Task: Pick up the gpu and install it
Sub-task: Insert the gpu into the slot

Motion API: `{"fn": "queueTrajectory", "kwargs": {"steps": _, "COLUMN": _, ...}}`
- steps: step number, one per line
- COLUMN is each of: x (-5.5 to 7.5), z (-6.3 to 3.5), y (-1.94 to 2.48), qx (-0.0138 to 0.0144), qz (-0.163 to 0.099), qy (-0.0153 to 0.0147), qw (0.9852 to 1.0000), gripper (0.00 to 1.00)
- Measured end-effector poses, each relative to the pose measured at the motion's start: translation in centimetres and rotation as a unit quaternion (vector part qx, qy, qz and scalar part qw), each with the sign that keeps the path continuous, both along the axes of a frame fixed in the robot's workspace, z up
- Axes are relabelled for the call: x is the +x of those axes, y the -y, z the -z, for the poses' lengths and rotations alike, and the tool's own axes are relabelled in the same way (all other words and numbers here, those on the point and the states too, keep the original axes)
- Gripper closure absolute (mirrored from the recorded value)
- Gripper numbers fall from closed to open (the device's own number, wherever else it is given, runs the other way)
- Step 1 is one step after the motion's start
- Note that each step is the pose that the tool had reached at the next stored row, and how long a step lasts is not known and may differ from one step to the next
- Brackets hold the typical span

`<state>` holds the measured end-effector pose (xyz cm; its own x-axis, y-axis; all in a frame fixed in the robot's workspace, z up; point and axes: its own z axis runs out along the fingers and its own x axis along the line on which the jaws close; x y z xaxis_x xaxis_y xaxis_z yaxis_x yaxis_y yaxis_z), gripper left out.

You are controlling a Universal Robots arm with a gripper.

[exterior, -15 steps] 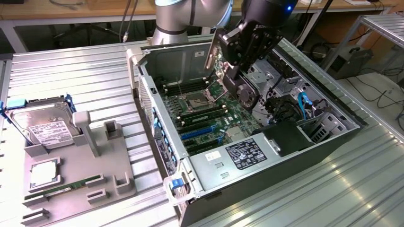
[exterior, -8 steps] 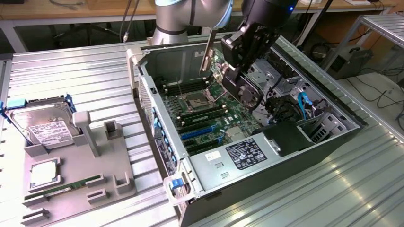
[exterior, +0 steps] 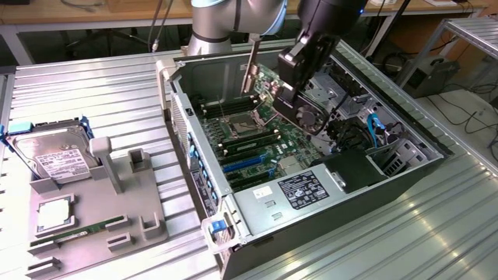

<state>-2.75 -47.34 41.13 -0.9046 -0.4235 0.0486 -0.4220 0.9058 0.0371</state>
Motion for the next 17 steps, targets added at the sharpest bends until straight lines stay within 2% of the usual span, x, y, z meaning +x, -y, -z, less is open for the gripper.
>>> {"fn": "queueTrajectory", "kwargs": {"steps": 3, "x": 0.00, "z": 0.07, "y": 0.00, "qx": 0.0000, "qz": -0.027, "qy": 0.0000, "qw": 0.9996, "gripper": 0.74}}
{"fn": "queueTrajectory", "kwargs": {"steps": 5, "x": 0.00, "z": 0.15, "y": 0.00, "qx": 0.0001, "qz": -0.056, "qy": 0.0000, "qw": 0.9985, "gripper": 0.74}}
{"fn": "queueTrajectory", "kwargs": {"steps": 8, "x": 0.00, "z": 0.22, "y": 0.00, "qx": 0.0000, "qz": -0.083, "qy": 0.0000, "qw": 0.9965, "gripper": 0.74}}
{"fn": "queueTrajectory", "kwargs": {"steps": 9, "x": 0.00, "z": 0.27, "y": 0.00, "qx": 0.0000, "qz": -0.102, "qy": 0.0000, "qw": 0.9948, "gripper": 0.74}}
{"fn": "queueTrajectory", "kwargs": {"steps": 11, "x": 0.00, "z": 0.34, "y": 0.00, "qx": 0.0000, "qz": -0.120, "qy": 0.0000, "qw": 0.9928, "gripper": 0.74}}
{"fn": "queueTrajectory", "kwargs": {"steps": 15, "x": 0.00, "z": 0.48, "y": 0.00, "qx": 0.0000, "qz": -0.157, "qy": 0.0000, "qw": 0.9877, "gripper": 0.74}}
{"fn": "queueTrajectory", "kwargs": {"steps": 17, "x": 0.00, "z": 0.59, "y": 0.00, "qx": 0.0000, "qz": -0.185, "qy": 0.0000, "qw": 0.9827, "gripper": 0.74}}
